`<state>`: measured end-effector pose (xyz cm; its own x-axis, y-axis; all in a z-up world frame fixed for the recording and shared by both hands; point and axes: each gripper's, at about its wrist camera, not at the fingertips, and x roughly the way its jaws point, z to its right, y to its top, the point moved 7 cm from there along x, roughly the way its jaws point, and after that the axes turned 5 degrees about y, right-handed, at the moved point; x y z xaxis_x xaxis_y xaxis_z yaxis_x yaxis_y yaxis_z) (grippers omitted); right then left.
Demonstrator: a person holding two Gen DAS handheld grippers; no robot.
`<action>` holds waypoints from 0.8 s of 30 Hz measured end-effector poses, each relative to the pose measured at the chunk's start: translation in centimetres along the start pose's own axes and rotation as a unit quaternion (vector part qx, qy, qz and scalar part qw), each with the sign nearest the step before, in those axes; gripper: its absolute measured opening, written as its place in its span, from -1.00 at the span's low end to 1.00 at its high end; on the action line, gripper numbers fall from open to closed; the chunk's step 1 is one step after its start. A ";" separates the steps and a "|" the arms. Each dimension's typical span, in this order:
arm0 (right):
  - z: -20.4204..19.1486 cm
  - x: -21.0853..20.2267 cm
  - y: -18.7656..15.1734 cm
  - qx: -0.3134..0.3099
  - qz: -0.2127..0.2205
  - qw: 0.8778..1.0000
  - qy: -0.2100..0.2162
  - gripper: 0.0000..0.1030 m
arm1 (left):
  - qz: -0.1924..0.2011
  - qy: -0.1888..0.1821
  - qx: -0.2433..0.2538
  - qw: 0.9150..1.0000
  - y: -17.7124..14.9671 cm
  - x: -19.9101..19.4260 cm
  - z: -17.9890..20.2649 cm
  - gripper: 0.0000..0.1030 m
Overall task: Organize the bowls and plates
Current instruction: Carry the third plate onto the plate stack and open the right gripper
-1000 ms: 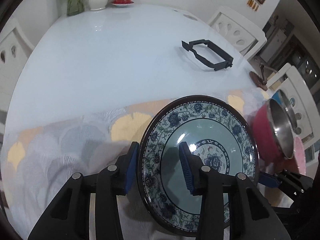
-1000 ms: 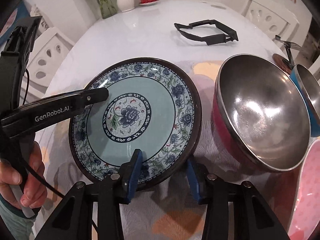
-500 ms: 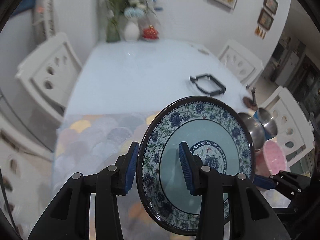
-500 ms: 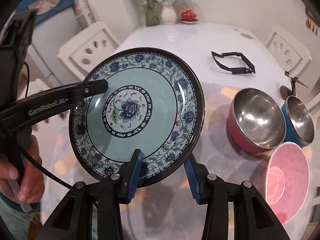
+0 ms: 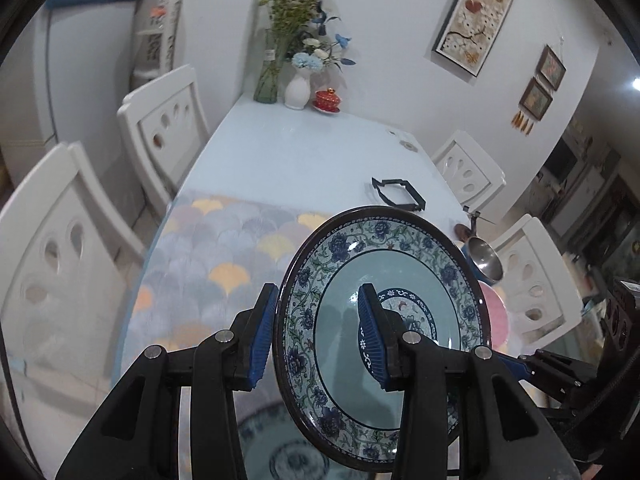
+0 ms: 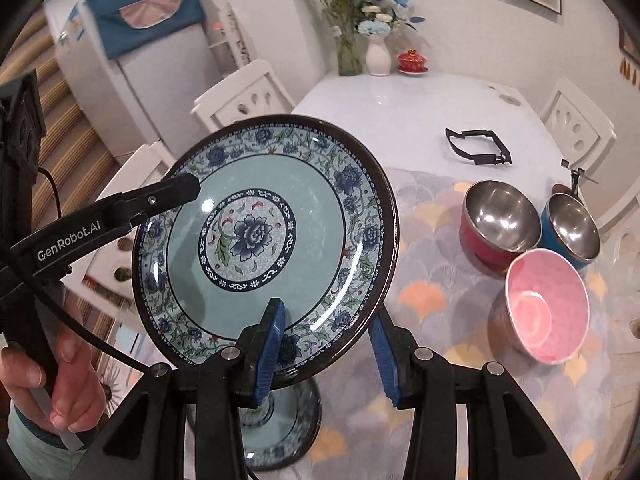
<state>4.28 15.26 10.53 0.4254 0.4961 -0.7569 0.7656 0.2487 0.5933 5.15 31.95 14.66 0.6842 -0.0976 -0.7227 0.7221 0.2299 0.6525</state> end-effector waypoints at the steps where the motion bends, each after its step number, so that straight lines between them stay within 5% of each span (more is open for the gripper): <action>1: -0.3 -0.2 -0.3 -0.002 0.000 1.000 0.000 -0.19 | -0.003 -0.002 -0.004 1.000 -0.6 -0.2 -0.2 -0.28; 7: -2.1 -0.9 -2.9 -0.011 -0.011 1.000 0.010 -0.19 | -0.023 -0.023 -0.040 0.999 -3.9 -1.3 -2.1 -0.28; 24: -3.6 2.5 -11.3 -0.033 -0.105 0.994 0.008 -0.19 | -0.107 -0.002 -0.030 0.994 -13.5 0.0 -4.9 -0.28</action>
<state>-5.07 16.72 2.92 0.2502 0.4409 -0.8620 0.8038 0.4017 0.4388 -5.10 33.64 4.78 0.5168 -0.1537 -0.8422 0.8434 0.2601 0.4701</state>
